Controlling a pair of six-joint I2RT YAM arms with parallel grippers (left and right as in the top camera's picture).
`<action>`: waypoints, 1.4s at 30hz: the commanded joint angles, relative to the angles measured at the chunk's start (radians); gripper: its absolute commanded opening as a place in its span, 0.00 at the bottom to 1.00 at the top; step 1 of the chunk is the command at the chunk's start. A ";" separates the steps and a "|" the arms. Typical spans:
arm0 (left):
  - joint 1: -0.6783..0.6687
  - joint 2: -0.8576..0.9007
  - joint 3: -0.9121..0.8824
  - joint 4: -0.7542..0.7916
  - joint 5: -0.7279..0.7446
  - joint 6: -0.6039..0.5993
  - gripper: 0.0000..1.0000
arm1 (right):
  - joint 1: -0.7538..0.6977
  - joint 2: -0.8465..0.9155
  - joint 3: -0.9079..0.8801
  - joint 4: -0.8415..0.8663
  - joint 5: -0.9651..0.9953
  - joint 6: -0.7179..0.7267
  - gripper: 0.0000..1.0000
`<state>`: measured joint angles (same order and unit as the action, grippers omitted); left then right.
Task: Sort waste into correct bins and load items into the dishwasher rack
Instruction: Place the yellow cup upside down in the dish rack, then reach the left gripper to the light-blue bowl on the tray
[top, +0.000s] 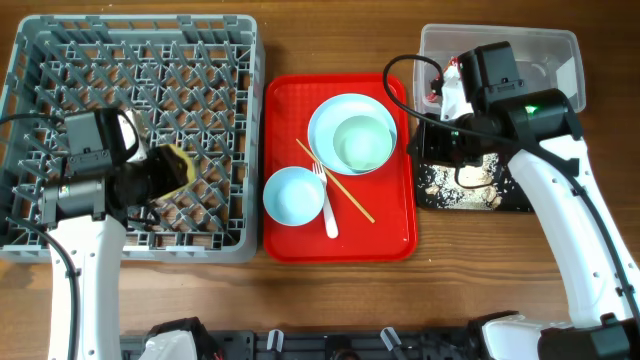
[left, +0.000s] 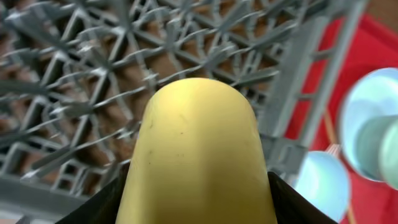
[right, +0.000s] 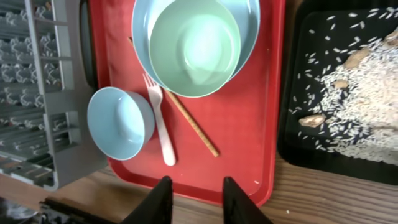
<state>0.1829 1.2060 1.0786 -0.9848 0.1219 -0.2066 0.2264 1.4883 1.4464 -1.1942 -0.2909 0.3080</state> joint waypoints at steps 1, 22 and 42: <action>0.005 0.007 0.019 -0.030 -0.079 0.017 0.49 | 0.000 -0.009 0.006 -0.001 0.033 -0.019 0.31; 0.003 0.209 0.018 -0.064 -0.007 0.016 0.55 | 0.000 -0.009 0.005 -0.016 0.032 -0.020 0.34; -0.211 0.090 0.177 0.006 0.067 -0.010 1.00 | -0.060 -0.022 0.009 -0.032 0.091 0.044 0.82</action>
<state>0.0994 1.3590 1.2358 -1.0008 0.1532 -0.2073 0.2169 1.4883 1.4464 -1.2259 -0.2584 0.2878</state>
